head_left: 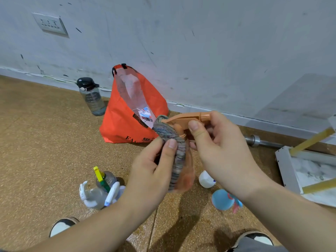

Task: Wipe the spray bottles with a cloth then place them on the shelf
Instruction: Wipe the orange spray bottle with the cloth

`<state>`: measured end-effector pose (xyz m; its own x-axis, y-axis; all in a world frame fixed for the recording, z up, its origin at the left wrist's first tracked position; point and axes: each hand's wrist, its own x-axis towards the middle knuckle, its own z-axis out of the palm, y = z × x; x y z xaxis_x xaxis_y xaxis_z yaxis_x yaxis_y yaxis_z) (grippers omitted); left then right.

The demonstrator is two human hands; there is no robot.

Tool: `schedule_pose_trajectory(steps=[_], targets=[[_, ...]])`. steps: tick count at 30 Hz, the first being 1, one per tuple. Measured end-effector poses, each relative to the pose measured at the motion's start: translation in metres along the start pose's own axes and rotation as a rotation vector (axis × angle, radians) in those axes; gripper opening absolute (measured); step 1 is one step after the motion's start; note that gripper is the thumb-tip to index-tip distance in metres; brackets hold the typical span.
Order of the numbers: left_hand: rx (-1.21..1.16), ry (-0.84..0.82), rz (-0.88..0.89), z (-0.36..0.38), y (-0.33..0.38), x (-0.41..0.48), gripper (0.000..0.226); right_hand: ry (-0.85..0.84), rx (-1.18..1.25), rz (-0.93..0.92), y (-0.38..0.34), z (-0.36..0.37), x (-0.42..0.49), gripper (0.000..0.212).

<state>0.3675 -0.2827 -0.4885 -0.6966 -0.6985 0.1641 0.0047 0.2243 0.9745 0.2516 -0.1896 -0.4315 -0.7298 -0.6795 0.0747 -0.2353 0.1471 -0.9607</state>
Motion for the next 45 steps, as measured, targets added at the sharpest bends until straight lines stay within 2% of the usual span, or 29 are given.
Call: schedule_pose_trajectory(steps=[2,4,6,7,9,11,13,15,17,21,23,24,26,28,29,31,34,36,38,41,45], targets=[[-0.028,0.032,-0.061,-0.001,0.002,0.003,0.044,-0.02,0.088,0.066,-0.003,0.001,-0.003,0.011],[-0.116,0.015,-0.305,-0.007,0.004,0.016,0.05,-0.048,0.146,0.095,-0.008,0.001,-0.006,0.012],[-0.211,-0.133,-0.609,-0.015,0.009,0.027,0.047,-0.083,0.169,0.07,-0.015,0.001,-0.009,0.013],[-0.236,-0.202,-0.695,-0.017,0.012,0.028,0.043,-0.096,0.173,0.058,-0.018,0.001,-0.009,0.014],[-0.242,-0.183,-0.745,-0.015,0.017,0.028,0.045,-0.093,0.193,0.081,-0.019,0.003,-0.008,0.015],[-0.181,-0.056,-0.649,-0.007,0.022,0.021,0.053,-0.059,0.211,0.133,-0.013,0.004,-0.003,0.015],[-0.001,0.044,-0.355,0.0,0.023,0.006,0.045,0.001,0.198,0.163,-0.008,0.005,0.004,0.015],[0.073,0.03,-0.124,0.01,0.02,-0.015,0.03,0.064,0.218,0.171,-0.006,0.005,0.008,0.015],[0.05,-0.045,-0.065,0.018,0.011,-0.027,0.025,0.079,0.227,0.141,-0.004,0.005,0.008,0.015],[-0.025,-0.017,-0.056,0.011,-0.002,-0.01,0.024,0.056,0.221,0.115,-0.006,0.008,0.003,0.014],[-0.033,-0.071,-0.087,0.0,0.0,0.005,0.029,0.073,0.219,0.116,-0.009,0.007,0.004,0.014],[-0.06,-0.097,-0.155,-0.006,0.003,0.012,0.033,0.082,0.242,0.127,-0.01,0.006,0.005,0.014],[-0.094,-0.109,-0.407,-0.012,0.009,0.027,0.038,0.087,0.271,0.155,-0.01,0.002,0.007,0.014],[-0.01,-0.152,-0.648,-0.015,0.012,0.034,0.039,0.079,0.286,0.183,-0.01,0.0,0.007,0.015],[0.029,-0.152,-0.69,-0.014,0.014,0.034,0.04,0.077,0.297,0.2,-0.009,0.0,0.007,0.016],[0.145,-0.135,-0.547,-0.009,0.012,0.027,0.043,0.101,0.324,0.246,-0.006,0.0,0.009,0.019],[0.318,-0.081,-0.097,0.007,0.013,-0.005,0.034,0.15,0.36,0.283,-0.003,0.0,0.012,0.02],[0.316,-0.058,0.031,0.011,0.006,-0.015,0.026,0.15,0.381,0.276,-0.002,0.001,0.011,0.019],[0.239,-0.072,0.019,0.005,-0.005,-0.009,0.025,0.14,0.403,0.264,-0.005,0.003,0.009,0.017],[0.086,-0.205,-0.09,-0.011,-0.011,0.009,0.032,0.139,0.415,0.25,-0.007,0.002,0.011,0.015],[-0.101,-0.235,-0.352,-0.015,-0.008,0.023,0.032,0.147,0.392,0.28,-0.003,-0.001,0.012,0.018]])
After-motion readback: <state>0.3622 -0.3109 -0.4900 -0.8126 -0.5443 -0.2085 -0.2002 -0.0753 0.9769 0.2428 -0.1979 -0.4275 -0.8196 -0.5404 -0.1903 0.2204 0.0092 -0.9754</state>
